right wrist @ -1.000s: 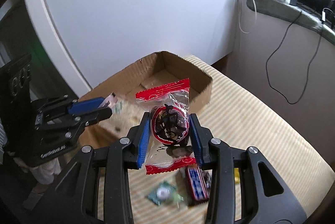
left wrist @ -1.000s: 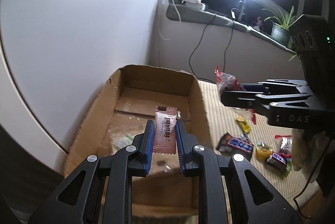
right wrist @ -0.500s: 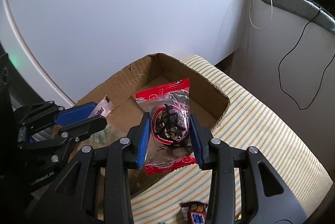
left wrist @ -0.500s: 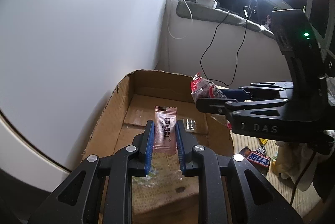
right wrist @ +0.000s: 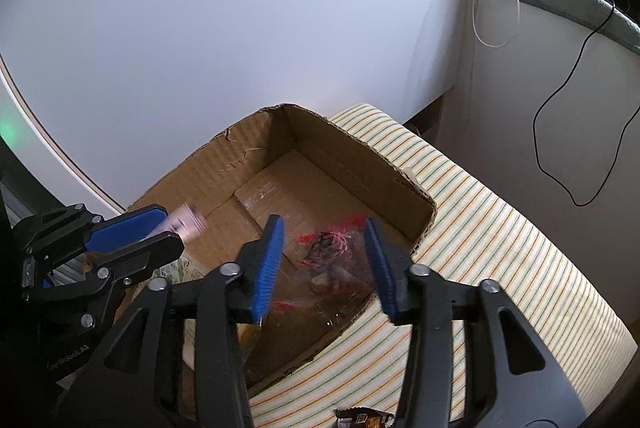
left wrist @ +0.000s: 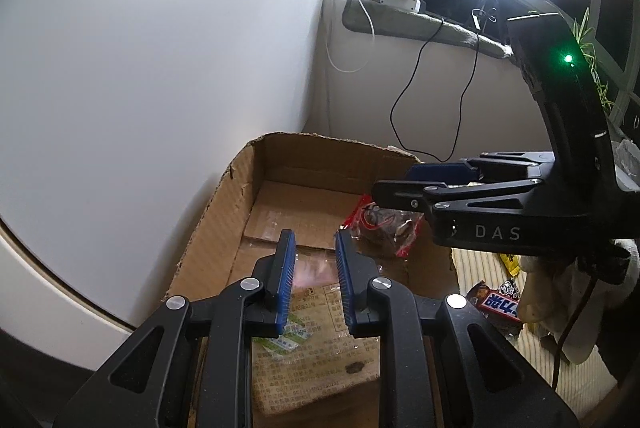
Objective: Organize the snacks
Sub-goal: 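Open the left tool over the box and withdraw both tools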
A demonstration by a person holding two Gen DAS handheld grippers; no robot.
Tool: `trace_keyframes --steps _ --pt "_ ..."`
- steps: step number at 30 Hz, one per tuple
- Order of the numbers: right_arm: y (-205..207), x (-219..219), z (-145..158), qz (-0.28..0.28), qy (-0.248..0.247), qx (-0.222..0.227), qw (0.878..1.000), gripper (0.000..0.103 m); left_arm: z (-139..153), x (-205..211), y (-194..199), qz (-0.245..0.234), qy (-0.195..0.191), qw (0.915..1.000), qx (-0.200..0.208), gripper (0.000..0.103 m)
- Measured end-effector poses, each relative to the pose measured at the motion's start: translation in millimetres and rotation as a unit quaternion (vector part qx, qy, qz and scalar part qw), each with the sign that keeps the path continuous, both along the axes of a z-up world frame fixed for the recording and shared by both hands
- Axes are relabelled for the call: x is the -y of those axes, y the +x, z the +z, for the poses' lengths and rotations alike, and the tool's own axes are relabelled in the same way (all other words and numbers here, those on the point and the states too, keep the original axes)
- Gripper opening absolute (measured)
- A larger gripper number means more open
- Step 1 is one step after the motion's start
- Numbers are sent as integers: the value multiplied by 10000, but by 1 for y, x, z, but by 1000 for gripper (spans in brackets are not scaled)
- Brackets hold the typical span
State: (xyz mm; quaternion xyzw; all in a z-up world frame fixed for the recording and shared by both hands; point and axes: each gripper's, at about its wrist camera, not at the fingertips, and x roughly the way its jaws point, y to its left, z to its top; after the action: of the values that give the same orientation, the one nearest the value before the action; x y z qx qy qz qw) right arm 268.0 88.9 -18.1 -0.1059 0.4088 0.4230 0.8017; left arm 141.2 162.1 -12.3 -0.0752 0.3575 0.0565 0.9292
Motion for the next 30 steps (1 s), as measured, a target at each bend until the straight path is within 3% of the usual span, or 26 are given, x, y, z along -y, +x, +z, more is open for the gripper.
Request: trace_keyframes --steps 2,5,8,13,30 --pt "0 1 1 -45 7 54 10000 57 0 0 -1 18 10 10000 6 29" --pt "1 3 4 -96 35 86 9999 61 2 0 -3 32 21 10000 21 32" --pt "-1 6 9 -153 45 177 9997 75 5 0 -7 79 49 9999 73 50" --pt "-5 15 18 -286 151 258 9991 89 13 1 -18 164 37 9996 214 63" --pt "-50 85 54 -500 426 569 9962 92 35 41 -60 -102 3 9985 539 63"
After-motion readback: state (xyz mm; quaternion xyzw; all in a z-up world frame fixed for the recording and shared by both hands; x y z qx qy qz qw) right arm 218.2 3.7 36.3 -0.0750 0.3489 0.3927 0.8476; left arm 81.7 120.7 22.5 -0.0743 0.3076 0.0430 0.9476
